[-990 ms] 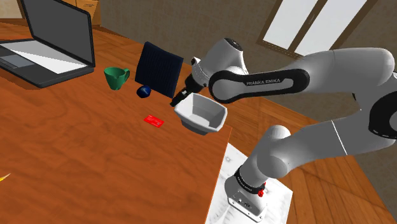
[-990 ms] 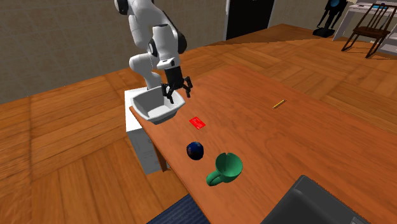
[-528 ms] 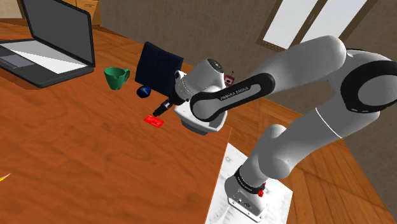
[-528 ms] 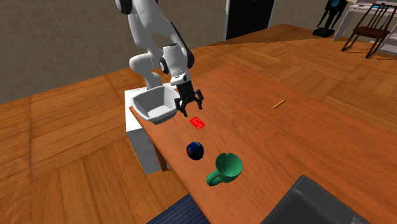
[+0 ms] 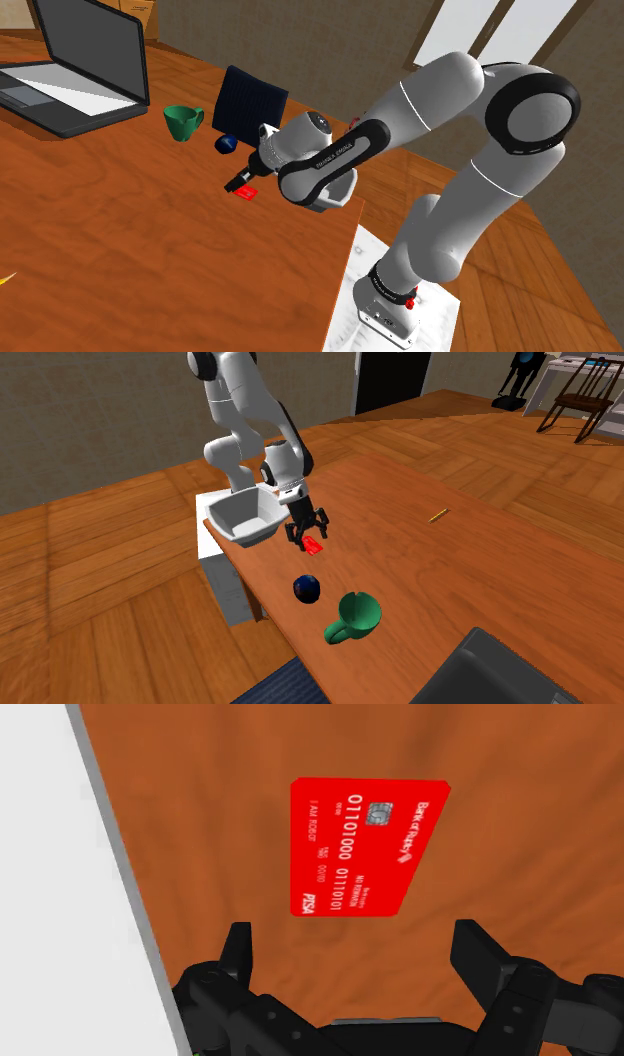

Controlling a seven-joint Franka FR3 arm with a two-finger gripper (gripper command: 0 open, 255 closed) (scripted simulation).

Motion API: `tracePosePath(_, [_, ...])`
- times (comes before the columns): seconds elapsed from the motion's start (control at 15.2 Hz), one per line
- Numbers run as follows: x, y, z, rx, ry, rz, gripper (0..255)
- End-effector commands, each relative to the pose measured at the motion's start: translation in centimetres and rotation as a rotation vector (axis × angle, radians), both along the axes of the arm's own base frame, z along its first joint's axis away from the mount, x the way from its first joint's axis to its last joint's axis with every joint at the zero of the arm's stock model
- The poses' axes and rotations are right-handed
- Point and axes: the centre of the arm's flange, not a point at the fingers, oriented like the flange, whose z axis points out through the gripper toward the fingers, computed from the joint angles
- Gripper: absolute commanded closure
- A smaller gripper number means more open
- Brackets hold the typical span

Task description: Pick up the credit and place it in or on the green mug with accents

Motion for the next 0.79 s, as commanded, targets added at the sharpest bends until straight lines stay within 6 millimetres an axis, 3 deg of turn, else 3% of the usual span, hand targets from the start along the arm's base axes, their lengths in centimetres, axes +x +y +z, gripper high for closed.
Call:
tracePosePath(0.0, [0.59, 0.14, -0.96, 0.0, -0.001, 0.0, 0])
tracePosePath(0.07, [1.02, 0.29, -1.65, 0.0, -0.001, 0.0, 0])
tracePosePath(0.59, [1.02, 0.28, -1.65, 0.0, -0.001, 0.0, 0])
tracePosePath(0.66, [1.02, 0.28, -1.65, 0.0, -0.001, 0.0, 255])
tracePosePath(0.73, [1.02, 0.28, -1.65, 0.0, -0.001, 0.0, 255])
